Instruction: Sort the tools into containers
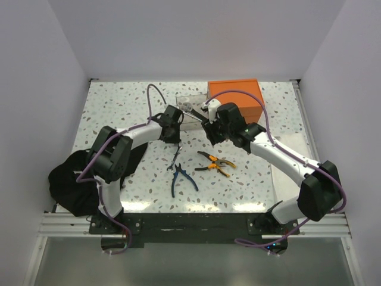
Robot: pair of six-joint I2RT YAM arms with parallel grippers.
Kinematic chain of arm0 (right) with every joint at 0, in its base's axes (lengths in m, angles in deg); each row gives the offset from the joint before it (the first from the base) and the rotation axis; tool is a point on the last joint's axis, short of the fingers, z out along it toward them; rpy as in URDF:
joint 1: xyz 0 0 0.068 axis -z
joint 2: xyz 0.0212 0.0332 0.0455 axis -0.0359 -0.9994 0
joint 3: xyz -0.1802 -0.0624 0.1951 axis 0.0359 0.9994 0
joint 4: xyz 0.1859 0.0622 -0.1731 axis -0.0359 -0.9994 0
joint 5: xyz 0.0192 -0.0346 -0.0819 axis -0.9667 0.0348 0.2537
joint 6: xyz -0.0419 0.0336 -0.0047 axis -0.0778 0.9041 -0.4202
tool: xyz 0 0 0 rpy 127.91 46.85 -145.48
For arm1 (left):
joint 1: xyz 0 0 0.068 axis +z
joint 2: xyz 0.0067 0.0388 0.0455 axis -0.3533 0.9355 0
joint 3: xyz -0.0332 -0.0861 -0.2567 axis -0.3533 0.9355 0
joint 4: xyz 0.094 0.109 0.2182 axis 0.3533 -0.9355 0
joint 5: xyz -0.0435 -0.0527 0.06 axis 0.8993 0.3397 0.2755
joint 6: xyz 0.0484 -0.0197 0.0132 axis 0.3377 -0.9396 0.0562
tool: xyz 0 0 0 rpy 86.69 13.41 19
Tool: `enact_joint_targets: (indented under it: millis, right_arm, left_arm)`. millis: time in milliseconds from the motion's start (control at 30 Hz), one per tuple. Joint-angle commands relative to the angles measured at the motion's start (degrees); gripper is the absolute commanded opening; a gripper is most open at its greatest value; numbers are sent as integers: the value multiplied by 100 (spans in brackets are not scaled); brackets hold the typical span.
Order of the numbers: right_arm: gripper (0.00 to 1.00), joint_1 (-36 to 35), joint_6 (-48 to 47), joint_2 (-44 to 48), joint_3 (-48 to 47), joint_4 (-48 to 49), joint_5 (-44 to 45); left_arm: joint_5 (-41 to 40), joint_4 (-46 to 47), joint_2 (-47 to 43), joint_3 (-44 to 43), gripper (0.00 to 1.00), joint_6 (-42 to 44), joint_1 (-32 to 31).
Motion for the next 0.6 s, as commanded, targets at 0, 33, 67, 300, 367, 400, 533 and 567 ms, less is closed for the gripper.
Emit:
enact_joint_targets:
  millis: [0, 33, 67, 300, 367, 400, 533, 567]
  right_arm:
    - [50, 74, 158, 179, 68, 201, -128]
    - [50, 74, 158, 179, 76, 201, -128]
    - [50, 66, 158, 179, 94, 210, -128]
    - [50, 109, 201, 214, 155, 218, -128]
    - [50, 127, 219, 223, 173, 218, -128]
    - [50, 136, 219, 223, 173, 201, -128]
    - [50, 145, 219, 223, 182, 201, -119]
    - [50, 145, 228, 232, 182, 192, -119]
  left_arm:
    - [90, -395, -96, 119, 24, 192, -55]
    - [82, -386, -96, 128, 24, 209, -55]
    - [73, -386, -122, 137, 24, 192, -63]
    - [318, -315, -219, 119, 24, 52, -81]
    - [389, -298, -272, 119, 28, -63, -81]
    - [467, -272, -290, 119, 30, -107, -81]
    - [556, -192, -351, 119, 38, -248, -72]
    - [678, -184, -351, 110, 40, -265, -72]
